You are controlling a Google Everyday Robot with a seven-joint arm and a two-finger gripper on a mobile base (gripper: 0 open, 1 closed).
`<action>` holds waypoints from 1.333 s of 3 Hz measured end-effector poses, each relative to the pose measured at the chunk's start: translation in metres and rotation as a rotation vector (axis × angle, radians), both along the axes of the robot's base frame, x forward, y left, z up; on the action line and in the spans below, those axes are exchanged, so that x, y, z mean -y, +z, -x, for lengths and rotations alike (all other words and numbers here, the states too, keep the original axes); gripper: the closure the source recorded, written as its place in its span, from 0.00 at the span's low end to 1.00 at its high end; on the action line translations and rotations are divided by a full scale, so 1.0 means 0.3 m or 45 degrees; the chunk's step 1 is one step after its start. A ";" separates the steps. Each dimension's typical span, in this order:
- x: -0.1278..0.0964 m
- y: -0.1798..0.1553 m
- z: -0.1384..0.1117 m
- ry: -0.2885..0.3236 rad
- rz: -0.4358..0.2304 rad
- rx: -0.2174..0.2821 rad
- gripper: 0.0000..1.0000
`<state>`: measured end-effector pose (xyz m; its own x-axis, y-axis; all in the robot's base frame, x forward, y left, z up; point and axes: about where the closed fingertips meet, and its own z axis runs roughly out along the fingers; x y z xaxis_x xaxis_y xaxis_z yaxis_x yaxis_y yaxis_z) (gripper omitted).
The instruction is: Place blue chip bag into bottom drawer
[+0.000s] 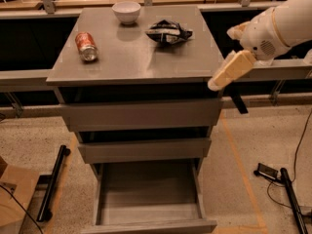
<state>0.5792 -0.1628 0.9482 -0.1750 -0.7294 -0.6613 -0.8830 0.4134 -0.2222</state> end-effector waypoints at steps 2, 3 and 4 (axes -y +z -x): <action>-0.238 0.065 -0.399 0.050 -0.396 0.244 0.00; -0.234 0.063 -0.415 0.043 -0.403 0.248 0.00; -0.232 0.043 -0.406 0.030 -0.409 0.219 0.00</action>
Offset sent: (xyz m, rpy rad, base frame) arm 0.1957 0.1054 0.0320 0.4843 -0.2771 0.0244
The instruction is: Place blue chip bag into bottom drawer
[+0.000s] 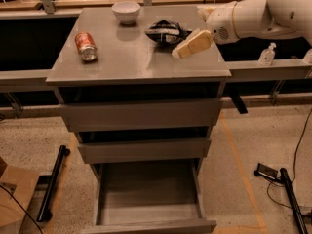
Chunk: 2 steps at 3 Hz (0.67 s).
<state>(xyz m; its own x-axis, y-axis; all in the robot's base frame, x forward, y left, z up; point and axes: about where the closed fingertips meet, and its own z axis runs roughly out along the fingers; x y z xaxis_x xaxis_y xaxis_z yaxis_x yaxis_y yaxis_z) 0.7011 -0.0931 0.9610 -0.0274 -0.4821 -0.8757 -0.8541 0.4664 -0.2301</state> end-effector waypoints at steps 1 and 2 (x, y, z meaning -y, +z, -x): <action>-0.006 -0.077 -0.062 -0.114 -0.033 0.016 0.00; -0.004 -0.113 -0.240 -0.259 -0.099 0.101 0.00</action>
Offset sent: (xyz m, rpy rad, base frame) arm 0.1439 -0.0166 -0.0324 0.1597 -0.2057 -0.3919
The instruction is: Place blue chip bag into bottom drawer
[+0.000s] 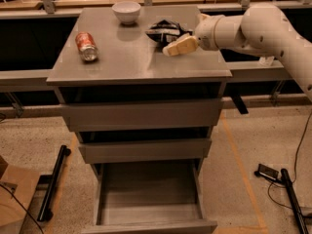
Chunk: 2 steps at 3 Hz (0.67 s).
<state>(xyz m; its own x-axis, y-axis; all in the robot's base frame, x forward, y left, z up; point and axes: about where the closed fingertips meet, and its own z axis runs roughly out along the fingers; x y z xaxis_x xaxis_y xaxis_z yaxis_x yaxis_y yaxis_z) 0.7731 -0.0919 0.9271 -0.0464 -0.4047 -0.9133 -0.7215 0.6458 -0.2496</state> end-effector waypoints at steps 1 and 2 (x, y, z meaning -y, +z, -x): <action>0.005 -0.041 -0.194 -0.119 -0.045 0.052 0.00; 0.015 -0.092 -0.346 -0.218 -0.084 0.051 0.00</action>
Offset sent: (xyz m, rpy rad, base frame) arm 0.1585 -0.0156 -0.0442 0.1051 -0.0357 -0.2758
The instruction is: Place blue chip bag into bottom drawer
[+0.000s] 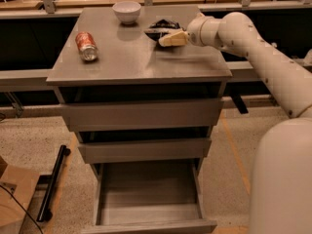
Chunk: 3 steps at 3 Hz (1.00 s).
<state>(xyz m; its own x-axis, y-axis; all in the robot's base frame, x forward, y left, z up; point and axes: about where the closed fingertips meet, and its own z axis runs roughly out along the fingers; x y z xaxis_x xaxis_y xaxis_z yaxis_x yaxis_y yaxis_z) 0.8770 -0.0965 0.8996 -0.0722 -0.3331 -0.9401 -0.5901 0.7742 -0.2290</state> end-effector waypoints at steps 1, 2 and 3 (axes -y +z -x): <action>-0.012 -0.023 -0.070 -0.022 -0.028 0.000 0.18; -0.023 -0.004 -0.064 -0.004 -0.031 0.023 0.41; -0.048 0.037 -0.004 0.041 -0.040 0.059 0.65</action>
Offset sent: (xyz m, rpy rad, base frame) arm 0.0120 0.0073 0.0120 0.0251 -0.0520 0.0180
